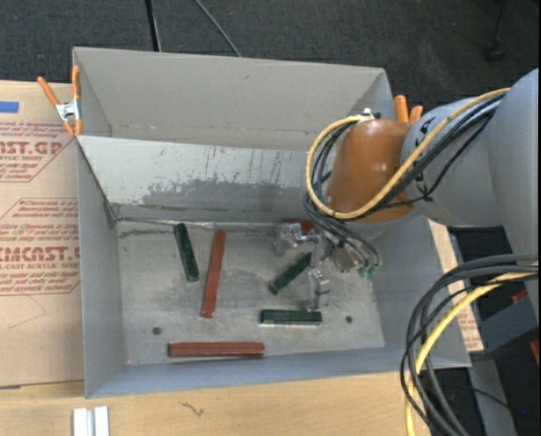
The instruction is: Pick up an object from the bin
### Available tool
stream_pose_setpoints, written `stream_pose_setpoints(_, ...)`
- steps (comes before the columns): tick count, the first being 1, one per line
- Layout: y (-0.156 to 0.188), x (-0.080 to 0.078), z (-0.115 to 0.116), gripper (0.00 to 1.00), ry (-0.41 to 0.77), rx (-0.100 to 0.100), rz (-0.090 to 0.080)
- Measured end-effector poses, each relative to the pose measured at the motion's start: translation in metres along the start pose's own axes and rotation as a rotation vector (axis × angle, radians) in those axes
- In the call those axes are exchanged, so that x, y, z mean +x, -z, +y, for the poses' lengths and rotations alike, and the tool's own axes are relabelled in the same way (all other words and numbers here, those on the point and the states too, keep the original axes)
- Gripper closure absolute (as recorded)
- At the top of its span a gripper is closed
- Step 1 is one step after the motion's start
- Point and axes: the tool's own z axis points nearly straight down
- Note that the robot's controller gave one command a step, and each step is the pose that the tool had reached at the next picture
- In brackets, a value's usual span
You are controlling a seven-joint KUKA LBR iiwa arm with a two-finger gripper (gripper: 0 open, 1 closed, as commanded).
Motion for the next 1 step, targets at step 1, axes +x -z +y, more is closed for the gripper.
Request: stream_pose_setpoints(1,0.0008,-0.0004,0.0000,1.00,0.000,0.000,0.000)
